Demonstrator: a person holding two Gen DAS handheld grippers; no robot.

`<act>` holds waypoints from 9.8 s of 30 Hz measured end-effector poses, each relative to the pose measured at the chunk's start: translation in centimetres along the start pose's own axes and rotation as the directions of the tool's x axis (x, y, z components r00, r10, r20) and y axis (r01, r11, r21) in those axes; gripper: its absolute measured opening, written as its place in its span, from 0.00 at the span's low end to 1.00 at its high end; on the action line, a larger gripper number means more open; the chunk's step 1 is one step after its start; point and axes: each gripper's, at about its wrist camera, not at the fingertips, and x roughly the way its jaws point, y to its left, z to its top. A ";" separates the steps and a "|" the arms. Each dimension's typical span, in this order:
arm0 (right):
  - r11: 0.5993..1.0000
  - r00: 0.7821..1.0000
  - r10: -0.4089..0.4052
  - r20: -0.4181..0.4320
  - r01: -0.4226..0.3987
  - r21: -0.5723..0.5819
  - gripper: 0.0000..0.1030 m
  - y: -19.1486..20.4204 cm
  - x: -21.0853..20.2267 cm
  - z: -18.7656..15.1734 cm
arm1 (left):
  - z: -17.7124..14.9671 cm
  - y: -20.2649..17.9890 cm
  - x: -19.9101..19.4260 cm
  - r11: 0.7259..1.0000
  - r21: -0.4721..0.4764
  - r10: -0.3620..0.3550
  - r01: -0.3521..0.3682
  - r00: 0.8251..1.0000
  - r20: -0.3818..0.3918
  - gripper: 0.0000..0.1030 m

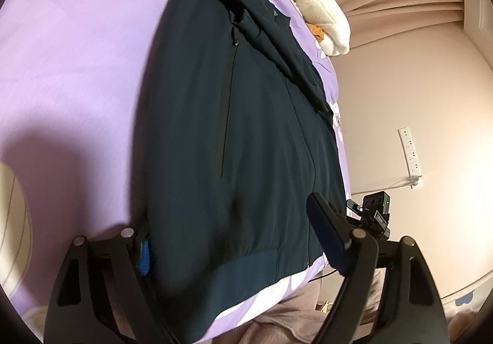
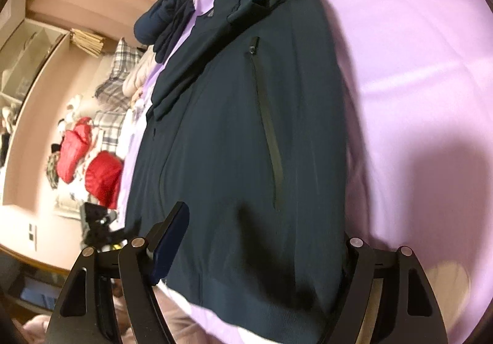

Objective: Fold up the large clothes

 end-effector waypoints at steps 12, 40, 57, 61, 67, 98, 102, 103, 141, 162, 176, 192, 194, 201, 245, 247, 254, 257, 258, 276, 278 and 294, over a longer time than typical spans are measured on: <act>0.999 0.999 -0.036 0.022 0.037 -0.025 0.69 1.6 1.2 -0.5 | -0.5 -1.2 1.3 0.999 -0.020 0.026 -0.026 1.000 0.000 0.79; 0.975 0.953 0.199 0.229 -0.168 -0.146 0.11 7.2 -2.6 1.3 | 1.0 -9.7 -3.4 0.979 0.199 -0.074 0.037 0.981 0.182 0.08; 0.933 0.922 0.274 0.275 -0.185 -0.309 0.11 11.2 -6.8 -0.6 | -1.4 -14.2 -8.1 0.941 0.334 -0.122 0.052 0.974 0.191 0.08; 0.919 0.911 0.297 0.285 -0.193 -0.342 0.11 11.6 -8.0 -1.4 | -2.8 -15.1 -9.3 0.932 0.356 -0.150 0.071 0.968 0.202 0.08; 0.900 0.892 0.328 0.310 -0.195 -0.391 0.11 12.5 -9.6 -2.4 | -4.4 -16.3 -11.2 0.916 0.391 -0.185 0.091 0.960 0.211 0.08; 0.880 0.826 0.419 0.376 -0.268 -0.392 0.11 10.8 -11.3 0.9 | -1.7 -16.4 -13.1 0.934 0.345 -0.196 0.087 0.936 0.293 0.11; 0.901 0.833 0.388 0.394 -0.251 -0.354 0.11 10.2 -10.7 2.6 | 1.0 -15.8 -12.0 0.951 0.304 -0.152 0.054 0.938 0.311 0.11; 0.905 0.835 0.381 0.398 -0.248 -0.346 0.11 9.9 -10.6 3.0 | 1.7 -15.6 -11.7 0.956 0.291 -0.143 0.048 0.939 0.314 0.11; 0.995 0.969 0.034 0.245 -0.057 0.087 0.11 0.6 4.4 19.3 | 22.8 -3.0 9.5 0.958 -0.225 0.190 -0.179 0.981 0.029 0.15; 0.943 0.964 0.072 0.257 -0.149 0.297 0.59 -3.2 4.4 21.6 | 26.7 -1.9 8.6 0.928 -0.339 0.213 -0.157 0.967 0.136 0.77; 0.967 0.912 -0.057 0.406 -0.051 0.250 0.63 -2.4 -0.8 22.5 | 26.7 -2.9 3.8 0.903 -0.222 0.416 -0.369 0.882 0.224 0.77; 0.776 0.874 -0.405 0.270 0.485 -0.404 0.63 9.2 4.7 10.3 | 13.1 -8.2 9.7 0.766 0.327 0.525 -0.553 0.832 0.177 0.56; 0.759 0.878 -0.413 0.242 0.478 -0.442 0.63 9.4 5.9 9.0 | 11.4 -6.9 10.4 0.751 0.339 0.554 -0.566 0.820 0.142 0.54; 0.731 0.870 -0.456 0.188 0.487 -0.477 0.63 8.8 7.2 5.8 | 7.5 -6.0 8.9 0.744 0.364 0.544 -0.561 0.824 0.160 0.54; 0.870 0.847 -0.430 0.312 0.481 -0.107 0.63 2.0 -2.9 3.3 | 4.2 -4.8 0.6 0.820 0.174 0.494 -0.545 0.828 0.267 0.68; 0.898 0.861 -0.397 0.317 0.436 -0.061 0.63 1.3 -4.0 3.2 | 4.1 -4.1 -1.0 0.831 0.120 0.492 -0.543 0.818 0.297 0.77; 0.953 0.903 -0.301 0.308 0.274 0.129 0.76 -2.3 -6.7 2.0 | 3.9 -0.5 -3.0 0.897 -0.028 0.436 -0.442 0.870 0.230 0.77; 0.961 0.928 -0.245 0.281 0.194 0.198 0.78 -3.7 -6.6 1.5 | 3.8 0.9 -2.5 0.933 -0.098 0.359 -0.347 0.915 0.183 0.77; 0.960 0.934 -0.234 0.270 0.178 0.218 0.78 -4.0 -6.4 1.4 | 3.9 1.0 -2.2 0.937 -0.106 0.347 -0.333 0.921 0.175 0.77; 0.957 0.948 -0.101 0.301 0.010 0.289 0.79 -3.8 -2.1 2.9 | 5.8 -1.3 2.3 0.947 -0.061 0.323 -0.317 0.930 0.175 0.70; 0.959 0.941 -0.122 0.317 0.030 0.280 0.69 -3.6 -2.2 3.0 | 5.8 -1.5 2.6 0.938 -0.039 0.347 -0.345 0.922 0.174 0.66; 0.974 0.902 -0.219 0.372 0.180 0.135 0.21 -0.2 -3.4 4.6 | 5.2 -4.4 2.7 0.841 0.114 0.489 -0.529 0.833 0.257 0.25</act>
